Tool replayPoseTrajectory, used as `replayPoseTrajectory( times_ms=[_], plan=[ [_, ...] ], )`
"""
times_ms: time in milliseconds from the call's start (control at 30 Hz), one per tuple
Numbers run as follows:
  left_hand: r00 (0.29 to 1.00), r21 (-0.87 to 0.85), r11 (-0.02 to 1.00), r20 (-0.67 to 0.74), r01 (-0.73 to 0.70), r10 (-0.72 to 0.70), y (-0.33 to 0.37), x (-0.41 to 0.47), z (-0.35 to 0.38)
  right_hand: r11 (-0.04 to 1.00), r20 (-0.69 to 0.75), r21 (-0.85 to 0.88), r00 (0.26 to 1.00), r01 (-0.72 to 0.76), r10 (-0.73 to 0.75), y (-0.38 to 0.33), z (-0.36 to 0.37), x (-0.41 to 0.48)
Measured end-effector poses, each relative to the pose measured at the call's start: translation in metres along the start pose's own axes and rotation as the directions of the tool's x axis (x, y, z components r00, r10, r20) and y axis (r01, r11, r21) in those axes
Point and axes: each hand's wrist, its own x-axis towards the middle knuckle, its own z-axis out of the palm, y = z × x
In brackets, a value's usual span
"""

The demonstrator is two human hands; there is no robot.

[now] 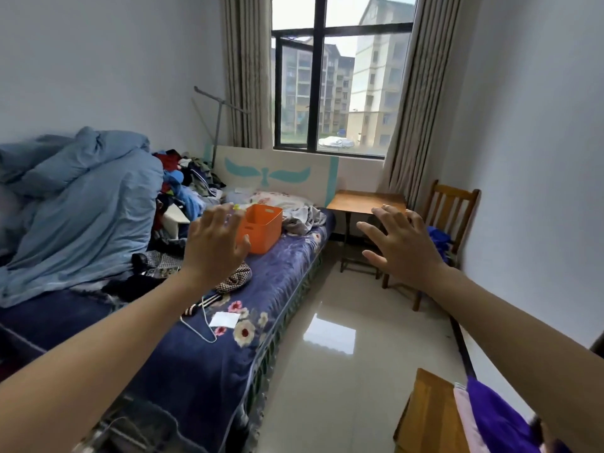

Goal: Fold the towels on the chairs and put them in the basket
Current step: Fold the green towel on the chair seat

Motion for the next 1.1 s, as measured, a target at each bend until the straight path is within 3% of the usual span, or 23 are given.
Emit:
replayPoseTrajectory(
  times_ms=[267, 400, 533, 1100],
  plan=[
    [0.999, -0.086, 0.996, -0.016, 0.033, -0.034, -0.025, 0.097, 0.088, 0.995, 0.051, 0.024, 0.994, -0.099, 0.097, 0.036, 0.079, 0.076],
    [0.998, -0.103, 0.992, 0.01, -0.067, 0.068, -0.023, 0.133, 0.144, 0.995, 0.126, -0.008, 0.987, -0.096, 0.096, 0.06, 0.124, 0.085],
    [0.997, -0.144, 0.986, 0.0, -0.079, 0.079, -0.015, 0.18, 0.198, 0.991, 0.122, -0.041, 0.984, -0.124, 0.128, 0.097, 0.163, 0.111],
    [0.995, -0.077, 0.994, 0.054, -0.076, 0.08, -0.03, 0.362, 0.409, 0.994, 0.24, -0.011, 0.965, -0.111, 0.11, 0.23, 0.382, 0.253]
  ],
)
